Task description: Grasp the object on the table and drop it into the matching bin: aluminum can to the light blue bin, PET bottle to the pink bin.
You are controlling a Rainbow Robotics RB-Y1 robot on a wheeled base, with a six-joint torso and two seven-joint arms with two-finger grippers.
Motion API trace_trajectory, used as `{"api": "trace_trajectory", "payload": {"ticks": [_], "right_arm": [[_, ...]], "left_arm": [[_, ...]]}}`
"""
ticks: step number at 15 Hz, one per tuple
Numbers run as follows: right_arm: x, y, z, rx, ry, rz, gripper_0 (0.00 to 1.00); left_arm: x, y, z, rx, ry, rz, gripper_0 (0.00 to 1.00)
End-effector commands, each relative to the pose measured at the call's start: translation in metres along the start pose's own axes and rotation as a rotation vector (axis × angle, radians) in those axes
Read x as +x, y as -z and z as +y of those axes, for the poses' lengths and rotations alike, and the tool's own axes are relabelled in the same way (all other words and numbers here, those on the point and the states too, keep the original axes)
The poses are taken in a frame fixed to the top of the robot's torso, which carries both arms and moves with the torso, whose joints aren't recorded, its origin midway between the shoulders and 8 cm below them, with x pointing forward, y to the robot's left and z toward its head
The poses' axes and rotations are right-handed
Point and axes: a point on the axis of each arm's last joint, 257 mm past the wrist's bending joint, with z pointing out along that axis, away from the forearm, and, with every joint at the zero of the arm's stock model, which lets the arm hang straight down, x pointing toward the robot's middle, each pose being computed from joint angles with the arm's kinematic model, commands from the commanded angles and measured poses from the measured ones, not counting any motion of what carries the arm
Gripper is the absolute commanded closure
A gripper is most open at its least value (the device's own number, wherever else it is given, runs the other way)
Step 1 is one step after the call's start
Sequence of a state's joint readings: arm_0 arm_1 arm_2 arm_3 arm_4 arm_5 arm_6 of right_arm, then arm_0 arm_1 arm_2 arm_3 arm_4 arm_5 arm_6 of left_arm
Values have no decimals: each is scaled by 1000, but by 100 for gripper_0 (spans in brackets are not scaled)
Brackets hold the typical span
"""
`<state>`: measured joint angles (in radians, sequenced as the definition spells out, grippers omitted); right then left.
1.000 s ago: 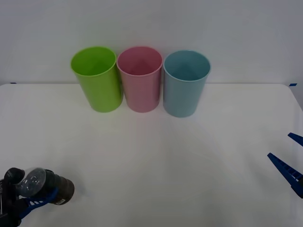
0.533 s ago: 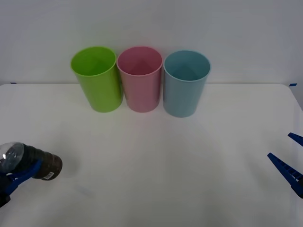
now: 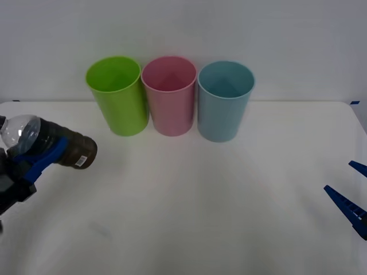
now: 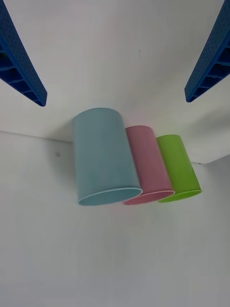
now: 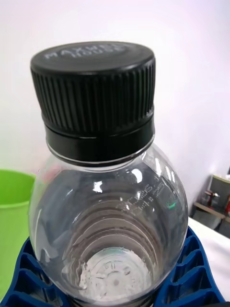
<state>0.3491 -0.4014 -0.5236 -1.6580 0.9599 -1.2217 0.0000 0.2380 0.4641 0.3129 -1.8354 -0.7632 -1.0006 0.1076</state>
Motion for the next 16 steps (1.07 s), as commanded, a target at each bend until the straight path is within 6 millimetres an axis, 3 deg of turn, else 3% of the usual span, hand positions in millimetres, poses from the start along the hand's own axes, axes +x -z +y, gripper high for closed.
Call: {"api": "trace_trajectory", "payload": {"ticks": [1, 10, 16], "right_arm": [[0, 0, 0, 0, 0, 0, 0], [0, 0, 0, 0, 0, 0, 0], [0, 0, 0, 0, 0, 0, 0]], "left_arm": [[-21, -38, 1, -34, -28, -36, 100], [-82, -163, 20, -129, -94, -145, 100], [-76, -221, 47, -158, -207, -86, 100]]}}
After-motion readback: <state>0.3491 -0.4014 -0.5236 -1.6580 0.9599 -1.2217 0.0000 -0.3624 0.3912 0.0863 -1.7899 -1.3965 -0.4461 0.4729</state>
